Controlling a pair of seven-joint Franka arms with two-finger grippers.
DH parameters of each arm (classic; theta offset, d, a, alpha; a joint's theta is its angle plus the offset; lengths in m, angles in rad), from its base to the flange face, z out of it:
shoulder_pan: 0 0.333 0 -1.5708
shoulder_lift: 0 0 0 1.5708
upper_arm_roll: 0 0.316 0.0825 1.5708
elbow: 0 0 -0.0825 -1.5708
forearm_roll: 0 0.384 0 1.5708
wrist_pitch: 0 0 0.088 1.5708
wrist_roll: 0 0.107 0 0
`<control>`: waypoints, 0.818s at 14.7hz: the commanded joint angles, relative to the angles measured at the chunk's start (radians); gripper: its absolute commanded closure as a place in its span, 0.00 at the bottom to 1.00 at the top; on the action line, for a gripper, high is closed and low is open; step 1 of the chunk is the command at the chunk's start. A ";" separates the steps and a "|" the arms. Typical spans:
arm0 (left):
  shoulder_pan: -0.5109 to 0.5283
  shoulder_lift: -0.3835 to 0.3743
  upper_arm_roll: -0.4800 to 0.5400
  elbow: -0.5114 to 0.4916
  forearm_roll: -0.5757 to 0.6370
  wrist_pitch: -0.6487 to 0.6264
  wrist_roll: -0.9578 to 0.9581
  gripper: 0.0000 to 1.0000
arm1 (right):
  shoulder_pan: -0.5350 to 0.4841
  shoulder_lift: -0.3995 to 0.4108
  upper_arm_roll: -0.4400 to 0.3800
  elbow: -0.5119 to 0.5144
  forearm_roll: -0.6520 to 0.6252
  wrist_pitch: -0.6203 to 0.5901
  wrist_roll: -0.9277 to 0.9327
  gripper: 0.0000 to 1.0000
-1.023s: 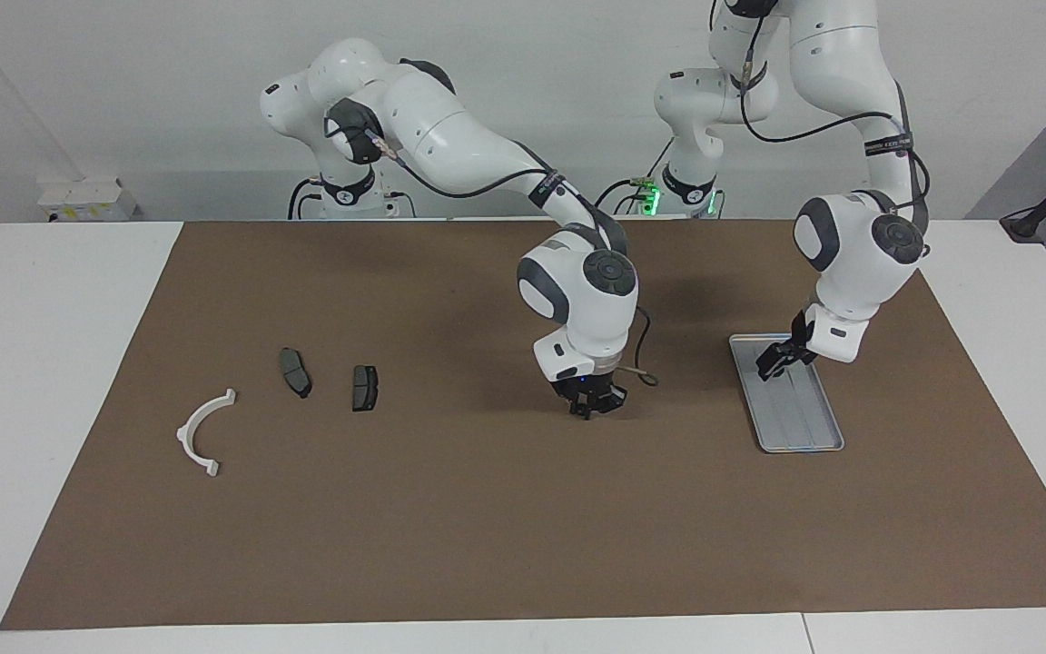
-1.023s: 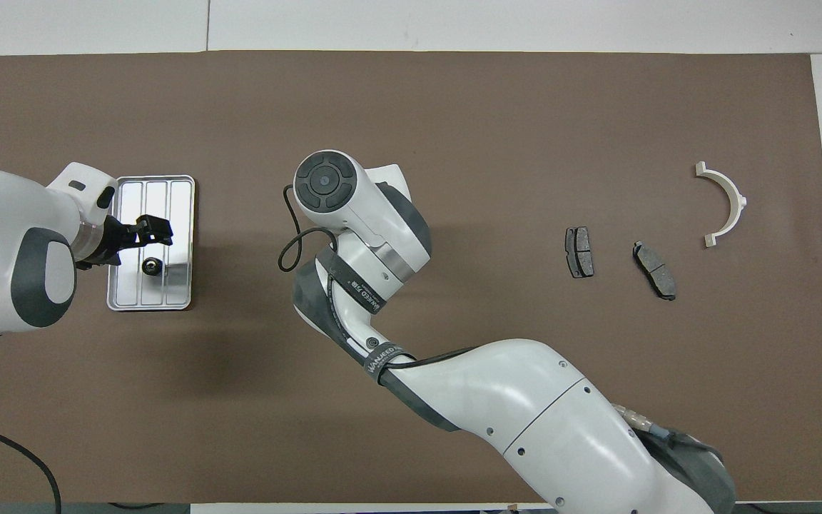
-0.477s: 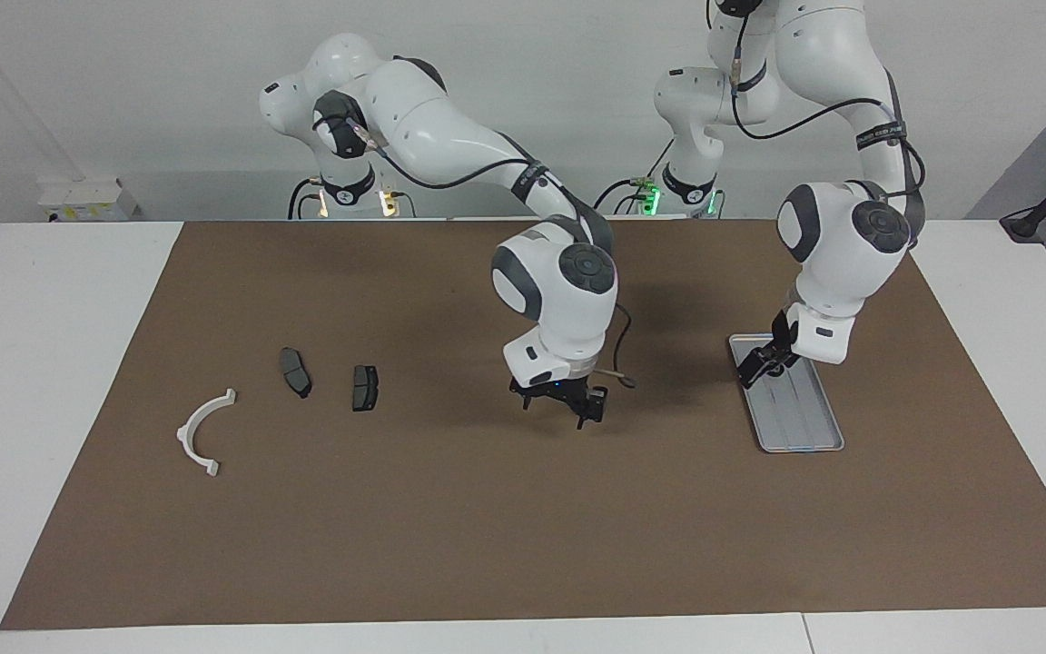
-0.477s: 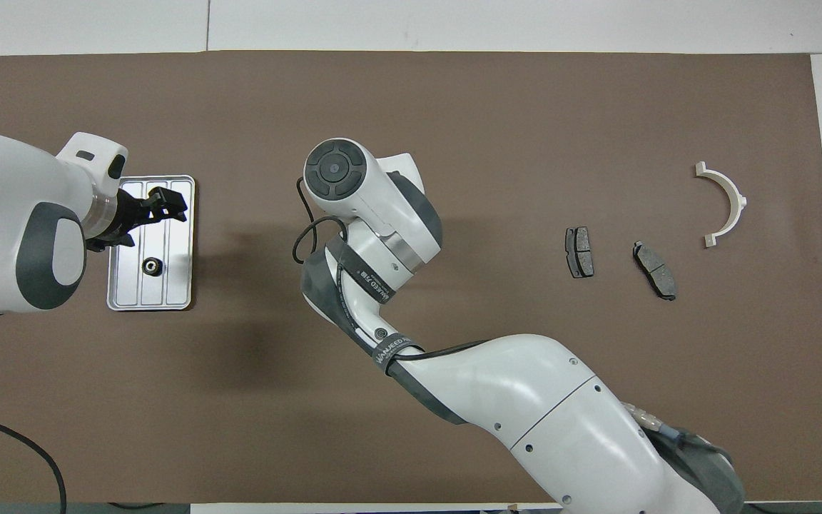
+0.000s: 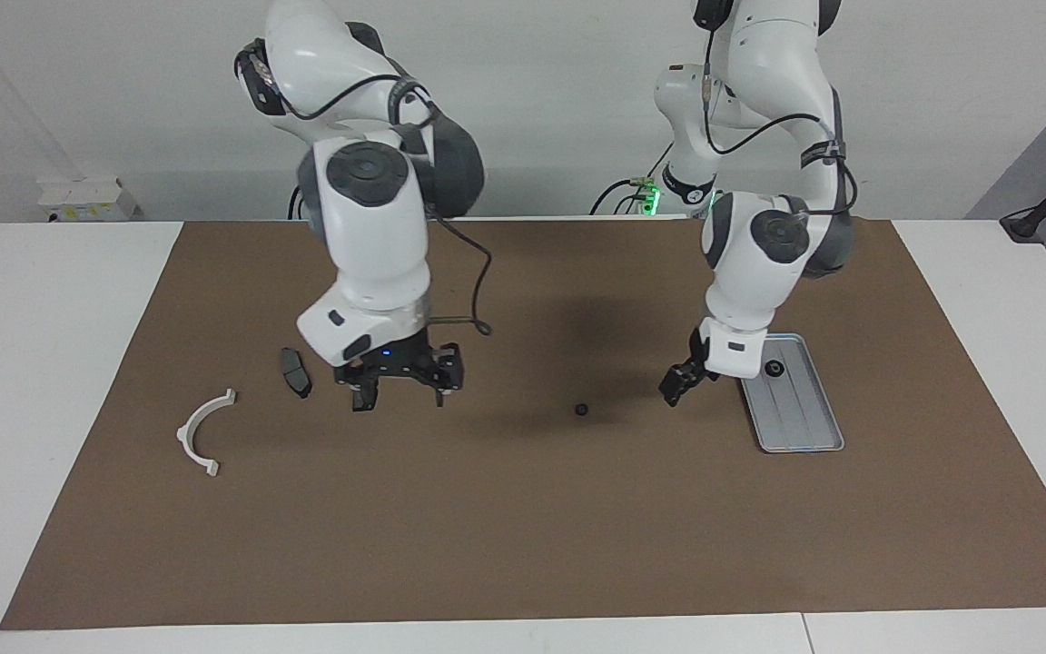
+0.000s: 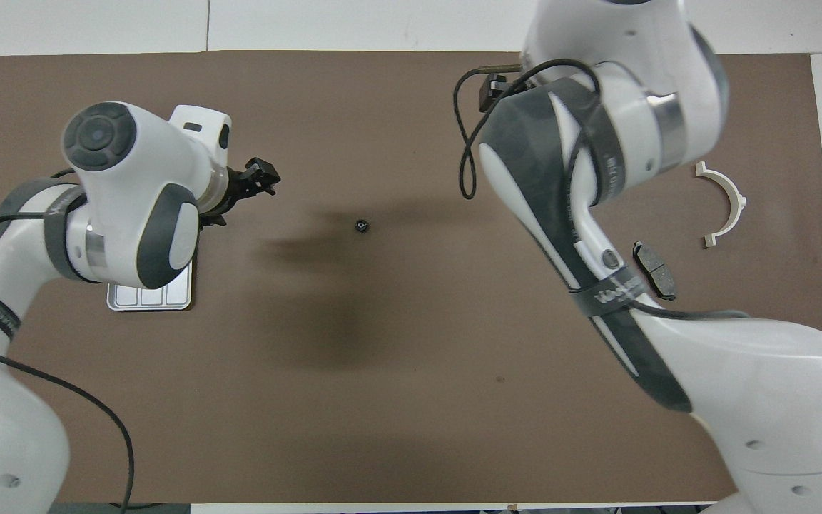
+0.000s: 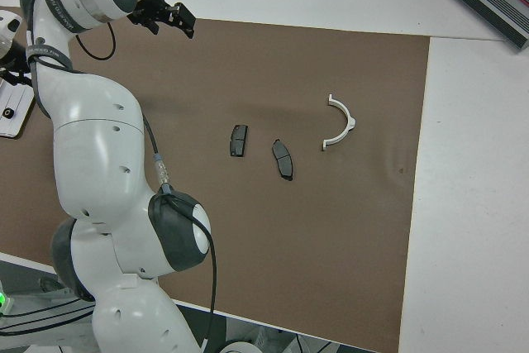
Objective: Pick bearing gear from pile to tray
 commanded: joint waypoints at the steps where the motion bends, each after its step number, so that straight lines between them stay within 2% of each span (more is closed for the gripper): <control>1: -0.075 0.168 0.022 0.218 -0.009 -0.100 -0.068 0.00 | -0.109 -0.071 0.020 -0.021 0.062 -0.081 -0.171 0.00; 3: -0.117 0.199 0.024 0.253 -0.005 -0.118 -0.117 0.00 | -0.161 -0.115 0.020 -0.021 0.067 -0.137 -0.277 0.00; 6: -0.143 0.247 0.024 0.246 -0.003 -0.088 -0.183 0.00 | -0.207 -0.172 0.017 -0.021 0.065 -0.195 -0.302 0.00; 9: -0.167 0.249 0.024 0.239 -0.001 -0.082 -0.202 0.00 | -0.213 -0.252 0.006 -0.031 0.061 -0.250 -0.326 0.00; 10: -0.170 0.249 0.022 0.236 0.000 -0.065 -0.217 0.00 | -0.213 -0.287 0.005 -0.063 0.059 -0.261 -0.326 0.00; 12: -0.200 0.249 0.024 0.202 0.002 -0.011 -0.252 0.02 | -0.220 -0.399 0.003 -0.239 0.054 -0.247 -0.323 0.00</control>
